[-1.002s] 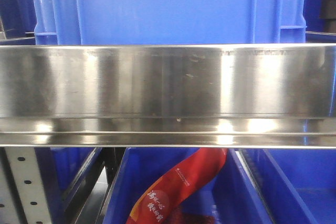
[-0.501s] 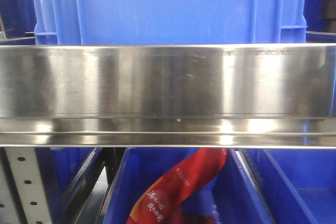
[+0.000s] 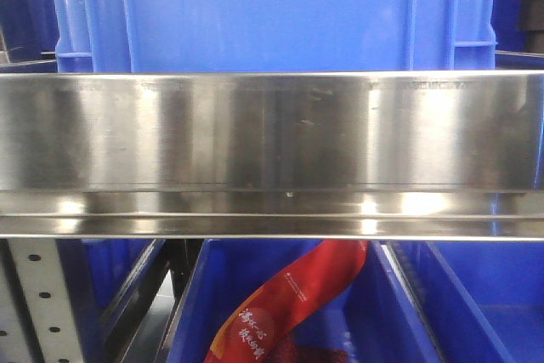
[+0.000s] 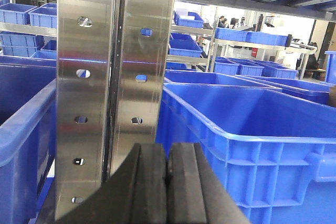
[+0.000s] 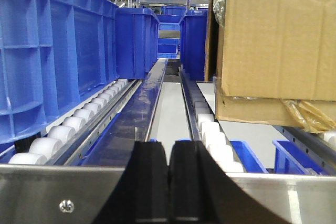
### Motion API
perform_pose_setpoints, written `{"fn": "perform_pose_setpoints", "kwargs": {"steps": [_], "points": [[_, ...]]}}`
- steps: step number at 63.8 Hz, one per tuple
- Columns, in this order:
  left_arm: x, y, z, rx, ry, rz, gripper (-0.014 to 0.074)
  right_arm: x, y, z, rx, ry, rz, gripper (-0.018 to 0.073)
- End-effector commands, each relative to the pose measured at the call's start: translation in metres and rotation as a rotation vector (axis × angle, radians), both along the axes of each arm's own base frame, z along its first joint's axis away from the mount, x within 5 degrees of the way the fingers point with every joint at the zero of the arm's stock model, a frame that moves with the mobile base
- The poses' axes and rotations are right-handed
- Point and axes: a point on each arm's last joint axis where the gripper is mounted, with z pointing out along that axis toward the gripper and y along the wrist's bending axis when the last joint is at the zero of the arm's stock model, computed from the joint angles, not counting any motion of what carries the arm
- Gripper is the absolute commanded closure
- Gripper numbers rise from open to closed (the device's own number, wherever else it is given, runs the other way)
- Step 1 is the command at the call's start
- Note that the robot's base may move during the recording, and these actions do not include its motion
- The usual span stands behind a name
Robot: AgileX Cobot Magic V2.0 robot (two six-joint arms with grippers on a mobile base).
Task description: Grab PVC pipe and place in blue bin
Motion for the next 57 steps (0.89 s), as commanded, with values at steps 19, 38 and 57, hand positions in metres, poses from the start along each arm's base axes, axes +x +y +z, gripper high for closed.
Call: {"fn": "perform_pose_setpoints", "kwargs": {"steps": [19,38,57], "points": [[-0.001,0.000,-0.013,-0.004,0.009,-0.001,0.0707,0.000,0.000,0.001,-0.008,-0.019,-0.006,0.0728],[-0.009,0.004,-0.099,0.009,0.027,0.040,0.0707,0.000,0.000,0.001,-0.008,-0.019,-0.006,0.0728],[-0.009,0.009,-0.147,0.012,0.020,0.135,0.0707,0.000,0.000,0.001,-0.008,-0.019,-0.006,0.0728]]}}
